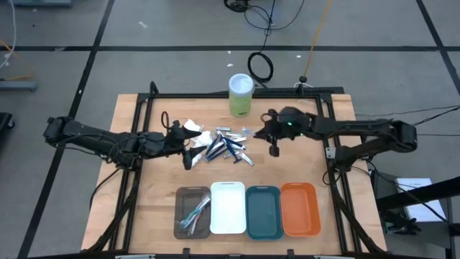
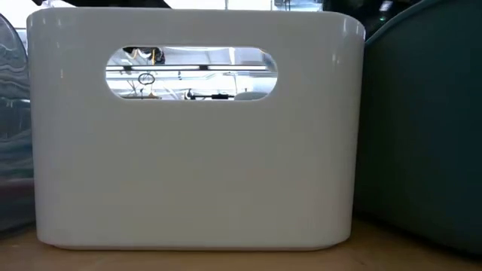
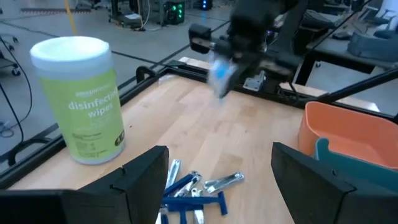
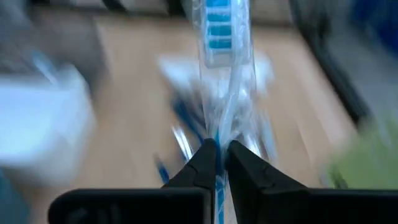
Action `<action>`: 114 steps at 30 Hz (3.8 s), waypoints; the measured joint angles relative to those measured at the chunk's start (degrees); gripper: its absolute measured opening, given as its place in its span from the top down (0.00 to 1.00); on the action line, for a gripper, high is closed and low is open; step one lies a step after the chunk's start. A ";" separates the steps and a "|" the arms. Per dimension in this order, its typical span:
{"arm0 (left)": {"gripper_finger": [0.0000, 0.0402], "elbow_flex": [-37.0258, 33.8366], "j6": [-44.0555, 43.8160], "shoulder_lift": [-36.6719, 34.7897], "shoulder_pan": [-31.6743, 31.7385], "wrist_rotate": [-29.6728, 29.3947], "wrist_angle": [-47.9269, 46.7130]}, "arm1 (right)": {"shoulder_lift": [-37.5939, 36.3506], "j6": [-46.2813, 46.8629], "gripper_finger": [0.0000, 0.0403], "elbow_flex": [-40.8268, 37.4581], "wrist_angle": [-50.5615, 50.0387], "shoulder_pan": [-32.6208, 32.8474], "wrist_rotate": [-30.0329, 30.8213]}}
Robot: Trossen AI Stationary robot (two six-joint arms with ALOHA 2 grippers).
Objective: Pick & Place Travel size toiletries
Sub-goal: Put the blue toothbrush into the black bin
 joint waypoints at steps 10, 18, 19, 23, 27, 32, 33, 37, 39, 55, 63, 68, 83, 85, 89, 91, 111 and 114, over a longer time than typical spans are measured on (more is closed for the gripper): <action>0.30 -0.07 7.32 13.44 1.42 0.28 22.06 | 6.26 9.76 0.97 -13.56 46.15 4.51 -6.03; 0.30 -0.07 12.59 24.21 1.48 0.31 44.22 | 9.04 9.82 0.96 -13.56 47.80 7.13 -5.91; 0.30 -0.05 12.95 25.04 1.54 0.30 46.36 | 9.06 9.39 0.96 -13.56 48.21 7.36 -5.90; 0.30 0.02 10.78 27.82 2.46 1.88 49.64 | 9.06 8.64 0.96 -13.56 49.12 7.83 -5.91; 0.30 2.62 6.73 30.21 3.51 5.74 49.46 | 9.02 8.83 0.96 -13.54 49.81 7.83 -5.90; 0.30 7.87 10.39 35.34 3.58 11.07 49.00 | 9.04 9.08 0.96 -13.54 49.81 7.83 -5.90; 0.30 9.00 11.31 36.42 3.54 12.09 49.04 | 9.04 9.08 0.96 -13.54 49.77 7.83 -5.90; 0.30 12.69 13.47 40.62 3.62 12.73 48.66 | 9.04 9.07 0.96 -13.54 49.73 8.14 -5.87; 0.30 14.05 14.21 42.18 3.78 12.70 48.56 | 9.04 8.80 0.96 -13.54 49.73 8.43 -5.90; 0.56 15.37 12.63 43.30 4.70 12.66 45.55 | 9.04 7.99 0.96 -13.52 49.68 8.55 -5.90; 0.97 15.34 14.01 42.26 4.61 14.71 44.69 | 9.03 7.80 0.93 -13.35 49.73 8.53 -5.59; 0.94 15.21 14.75 38.74 4.61 15.27 41.14 | 8.97 8.77 0.87 -13.32 49.27 8.53 -5.62; 0.98 15.37 -1.65 17.71 -1.94 20.68 -2.67 | -6.43 9.32 0.51 -13.48 20.16 8.11 17.33; 0.99 15.30 -7.13 16.40 -5.48 21.32 -8.32 | -9.73 9.31 0.49 -13.48 15.52 8.11 21.06; 0.98 14.57 -18.76 16.19 -13.71 26.65 -14.83 | -14.48 9.23 0.47 -13.87 11.68 8.11 25.70; 0.98 13.09 -24.43 16.23 -18.19 26.88 -14.45 | -15.96 9.02 0.48 -15.04 12.51 8.09 25.93; 0.80 4.70 -62.62 16.36 -29.05 6.11 -12.52 | -19.03 7.60 0.50 -21.72 25.55 8.16 25.88; 0.71 4.70 -61.84 16.36 -29.10 6.20 -11.75 | -19.03 7.60 0.50 -21.72 25.49 8.16 25.88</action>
